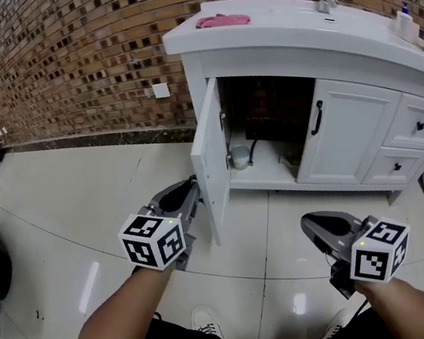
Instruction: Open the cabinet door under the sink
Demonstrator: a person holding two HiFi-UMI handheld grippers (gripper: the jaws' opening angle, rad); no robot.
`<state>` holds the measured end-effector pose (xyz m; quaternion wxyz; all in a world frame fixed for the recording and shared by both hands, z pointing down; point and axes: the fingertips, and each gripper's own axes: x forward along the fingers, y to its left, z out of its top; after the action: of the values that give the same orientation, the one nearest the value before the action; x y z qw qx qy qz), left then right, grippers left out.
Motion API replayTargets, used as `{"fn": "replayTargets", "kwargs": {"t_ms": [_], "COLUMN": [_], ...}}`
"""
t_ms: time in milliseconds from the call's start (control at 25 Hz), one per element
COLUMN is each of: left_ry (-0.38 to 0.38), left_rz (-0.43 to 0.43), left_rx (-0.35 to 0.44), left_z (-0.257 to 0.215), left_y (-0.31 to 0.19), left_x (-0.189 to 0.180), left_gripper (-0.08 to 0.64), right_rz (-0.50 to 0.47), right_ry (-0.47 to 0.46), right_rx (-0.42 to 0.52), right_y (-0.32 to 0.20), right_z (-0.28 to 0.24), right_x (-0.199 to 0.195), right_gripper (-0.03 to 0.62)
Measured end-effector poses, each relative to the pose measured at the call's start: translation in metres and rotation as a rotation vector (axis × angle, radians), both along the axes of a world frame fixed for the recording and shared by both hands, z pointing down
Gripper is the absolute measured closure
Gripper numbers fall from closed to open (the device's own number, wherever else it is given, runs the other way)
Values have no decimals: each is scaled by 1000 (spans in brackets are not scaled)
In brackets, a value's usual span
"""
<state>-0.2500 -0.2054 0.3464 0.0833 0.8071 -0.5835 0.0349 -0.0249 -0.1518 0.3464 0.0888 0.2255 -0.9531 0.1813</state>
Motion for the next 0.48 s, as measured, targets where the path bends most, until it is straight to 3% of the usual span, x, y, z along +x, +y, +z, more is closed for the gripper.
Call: {"fn": "replayTargets", "kwargs": {"t_ms": [200, 400, 480], "left_ry": [22, -97, -97], "left_rz": [-58, -46, -50], "left_rx": [-5, 20, 18], "left_z": [-1, 0, 2], "left_y": [5, 22, 25], "left_x": [-34, -30, -33], "left_gripper": [520, 552, 552], "right_rz": [-2, -15, -17], "right_ry": [3, 8, 8], "right_rx": [0, 1, 3], "right_y": [0, 4, 6], "right_z": [0, -1, -1], "right_x": [-5, -11, -12], "right_gripper": [588, 588, 588]}}
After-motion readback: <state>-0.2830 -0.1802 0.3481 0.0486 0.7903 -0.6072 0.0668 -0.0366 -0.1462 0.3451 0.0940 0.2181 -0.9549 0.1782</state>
